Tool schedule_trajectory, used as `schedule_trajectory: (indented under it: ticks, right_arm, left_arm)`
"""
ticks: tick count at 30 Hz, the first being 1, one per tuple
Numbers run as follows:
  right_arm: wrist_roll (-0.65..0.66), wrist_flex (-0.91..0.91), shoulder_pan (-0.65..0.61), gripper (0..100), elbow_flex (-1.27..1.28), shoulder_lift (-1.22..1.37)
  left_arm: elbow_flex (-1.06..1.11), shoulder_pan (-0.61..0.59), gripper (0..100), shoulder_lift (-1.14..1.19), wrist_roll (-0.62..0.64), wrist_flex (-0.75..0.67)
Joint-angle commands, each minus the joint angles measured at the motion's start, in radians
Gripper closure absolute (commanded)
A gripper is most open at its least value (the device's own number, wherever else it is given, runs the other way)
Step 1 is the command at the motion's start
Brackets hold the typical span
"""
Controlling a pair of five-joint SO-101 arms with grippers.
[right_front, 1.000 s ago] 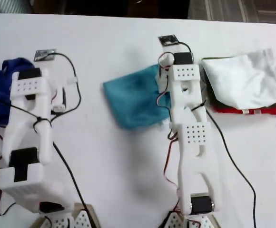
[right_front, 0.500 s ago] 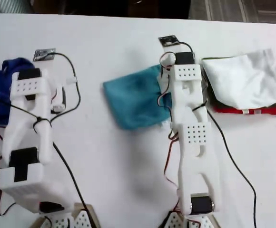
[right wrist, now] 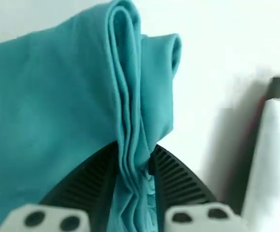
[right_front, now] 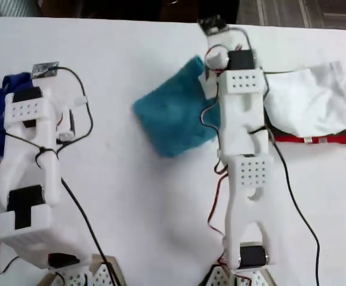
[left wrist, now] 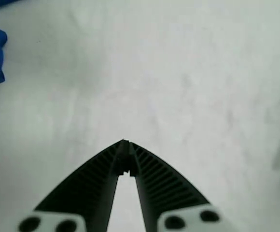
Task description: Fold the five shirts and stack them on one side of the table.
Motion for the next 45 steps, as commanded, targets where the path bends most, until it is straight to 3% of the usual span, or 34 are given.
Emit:
schedule_trajectory:
  ticks: [1, 11, 21, 28, 35, 45]
  right_arm:
    - [0.044, 0.022, 0.007, 97.9, 0.015, -0.176]
    - [0.175, 0.022, 0.107, 97.9, 0.207, -0.493]
    - [0.319, 0.021, 0.308, 97.9, 0.215, -0.631]
    - [0.396, 0.012, 0.464, 97.9, 0.206, -0.556]
    - [0.402, -0.073, 0.533, 97.9, 0.206, -0.41]
    - [0.402, -0.348, 0.595, 97.8, 0.206, -0.222]
  left_arm:
    - [-0.013, -0.011, 97, -0.063, 0.003, -0.009]
    - [-0.025, -0.009, 97, -0.063, 0.003, -0.012]
    - [-0.053, -0.008, 97, -0.063, 0.003, -0.009]
    - [-0.054, -0.005, 97, -0.063, 0.003, -0.011]
    - [-0.054, -0.005, 97, -0.063, 0.003, -0.011]
    - [-0.047, -0.009, 97, -0.063, 0.003, -0.005]
